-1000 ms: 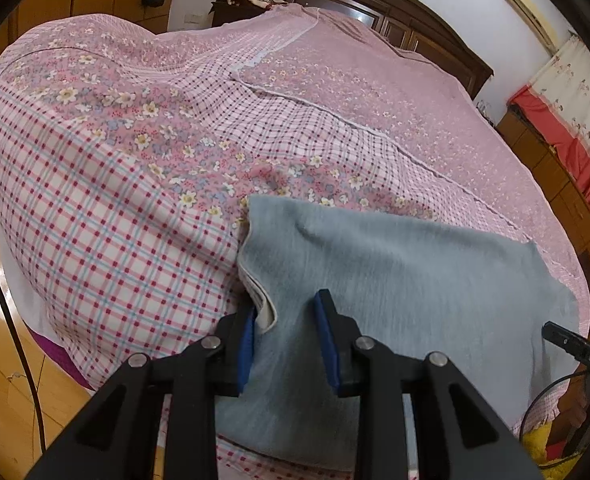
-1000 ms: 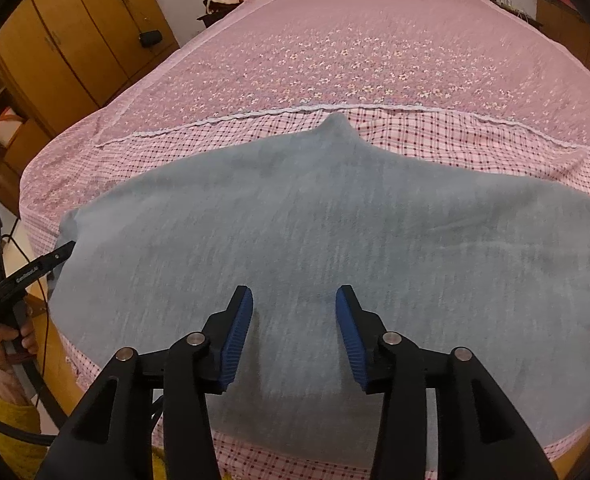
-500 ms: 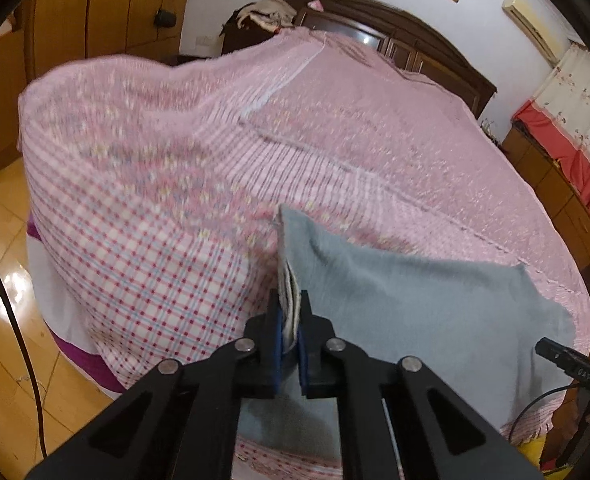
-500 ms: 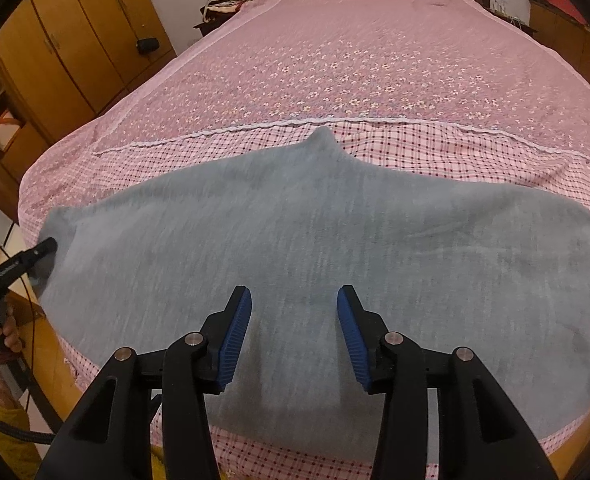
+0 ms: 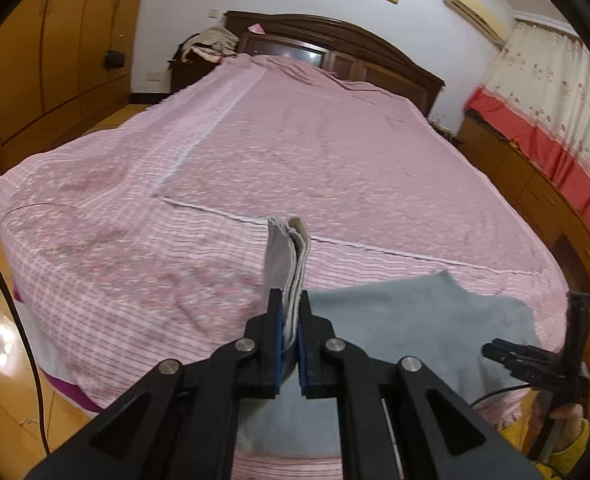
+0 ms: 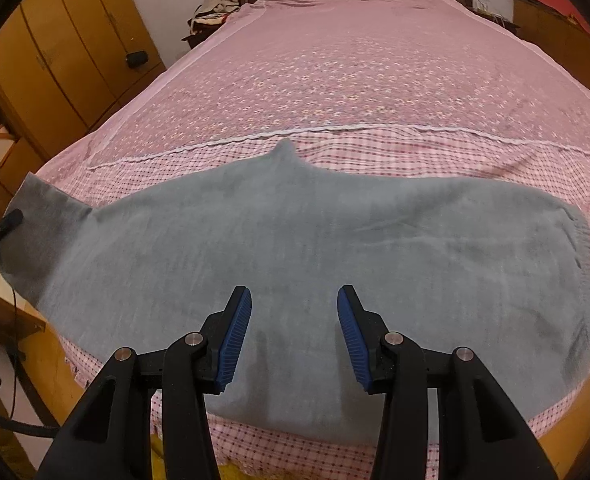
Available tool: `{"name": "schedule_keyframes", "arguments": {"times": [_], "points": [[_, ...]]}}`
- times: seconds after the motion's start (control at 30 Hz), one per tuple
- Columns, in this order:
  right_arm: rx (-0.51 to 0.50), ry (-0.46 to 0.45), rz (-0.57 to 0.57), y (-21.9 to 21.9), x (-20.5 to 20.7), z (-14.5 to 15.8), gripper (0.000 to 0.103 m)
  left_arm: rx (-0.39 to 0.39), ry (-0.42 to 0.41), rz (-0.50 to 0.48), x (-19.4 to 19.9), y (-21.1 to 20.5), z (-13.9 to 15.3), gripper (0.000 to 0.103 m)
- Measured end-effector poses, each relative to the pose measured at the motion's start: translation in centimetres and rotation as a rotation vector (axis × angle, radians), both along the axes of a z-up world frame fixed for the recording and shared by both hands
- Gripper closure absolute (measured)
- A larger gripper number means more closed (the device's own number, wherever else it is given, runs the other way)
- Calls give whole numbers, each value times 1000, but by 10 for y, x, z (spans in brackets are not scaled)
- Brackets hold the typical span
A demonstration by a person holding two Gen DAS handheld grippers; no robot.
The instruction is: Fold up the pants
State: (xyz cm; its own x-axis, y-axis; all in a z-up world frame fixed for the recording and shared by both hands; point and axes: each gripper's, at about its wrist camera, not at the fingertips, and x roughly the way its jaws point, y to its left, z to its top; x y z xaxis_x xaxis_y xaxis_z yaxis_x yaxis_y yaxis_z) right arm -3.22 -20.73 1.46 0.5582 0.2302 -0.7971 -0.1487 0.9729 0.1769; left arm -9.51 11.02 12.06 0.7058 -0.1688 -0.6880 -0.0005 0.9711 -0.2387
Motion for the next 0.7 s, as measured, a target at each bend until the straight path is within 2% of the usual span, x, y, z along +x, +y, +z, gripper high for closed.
{"name": "schedule_keyframes", "arguments": {"times": [0.13,0.3,0.5,0.7], "points": [[7,4,-17,-10,-4,-1,57,-26,19,-47,5,-27,-3,97],[12,7,-37,-19,-6,-2,57,-50,73,-92,13,-57,-21,97],[-14,15,-53,-26,-6,-5,57,-4,133,-116,26,-87,-47,97],[-27,25,-59,-29,-3,-10,57,33,159,-118,29,-98,-63,97]]}}
